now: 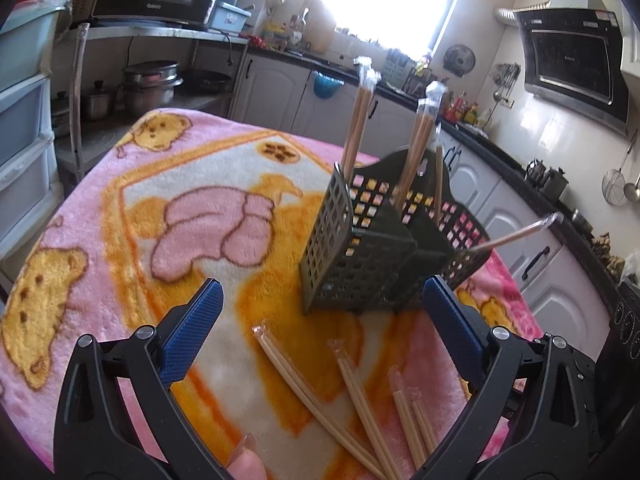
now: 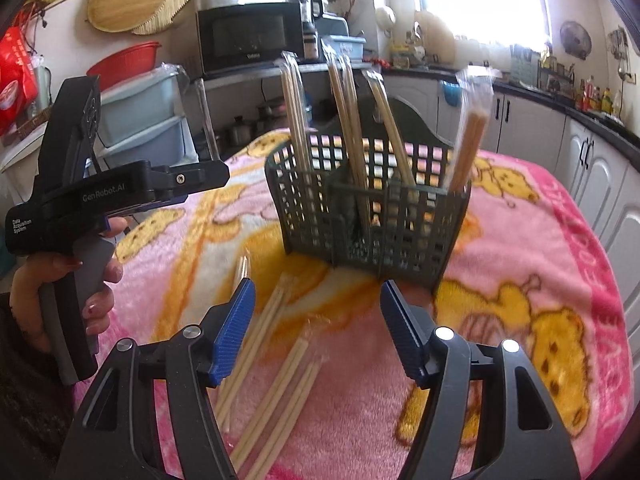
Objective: Organize utensils
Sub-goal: 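Withdraw both tools from the caddy and lower toward the remaining chopsticks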
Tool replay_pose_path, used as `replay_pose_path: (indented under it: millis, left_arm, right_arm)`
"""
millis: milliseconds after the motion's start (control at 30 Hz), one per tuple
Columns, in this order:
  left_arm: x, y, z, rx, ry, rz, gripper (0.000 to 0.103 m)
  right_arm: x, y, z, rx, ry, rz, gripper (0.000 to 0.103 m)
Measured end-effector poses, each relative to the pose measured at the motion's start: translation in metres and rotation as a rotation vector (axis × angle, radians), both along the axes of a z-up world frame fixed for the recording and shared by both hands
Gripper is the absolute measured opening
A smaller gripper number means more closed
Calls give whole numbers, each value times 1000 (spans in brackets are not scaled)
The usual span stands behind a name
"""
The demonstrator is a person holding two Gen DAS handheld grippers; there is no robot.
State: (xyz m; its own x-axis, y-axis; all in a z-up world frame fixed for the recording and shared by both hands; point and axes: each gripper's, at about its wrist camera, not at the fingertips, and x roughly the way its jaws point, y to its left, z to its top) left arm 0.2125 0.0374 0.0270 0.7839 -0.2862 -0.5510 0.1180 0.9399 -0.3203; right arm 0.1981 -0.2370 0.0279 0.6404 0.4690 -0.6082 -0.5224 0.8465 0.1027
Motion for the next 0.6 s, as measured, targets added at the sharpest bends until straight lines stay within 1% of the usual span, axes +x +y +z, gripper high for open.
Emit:
replay_pose_path:
  millis: [200,600]
  left_arm:
    - [3,-10,-14,23,43,-21,93]
    - [13,-28,-37,61,131,-77,92]
  right_arm:
    - [-1,-2,-15,-27,42,-6,62]
    - [-2,-2,-35,-64,113,-8,62]
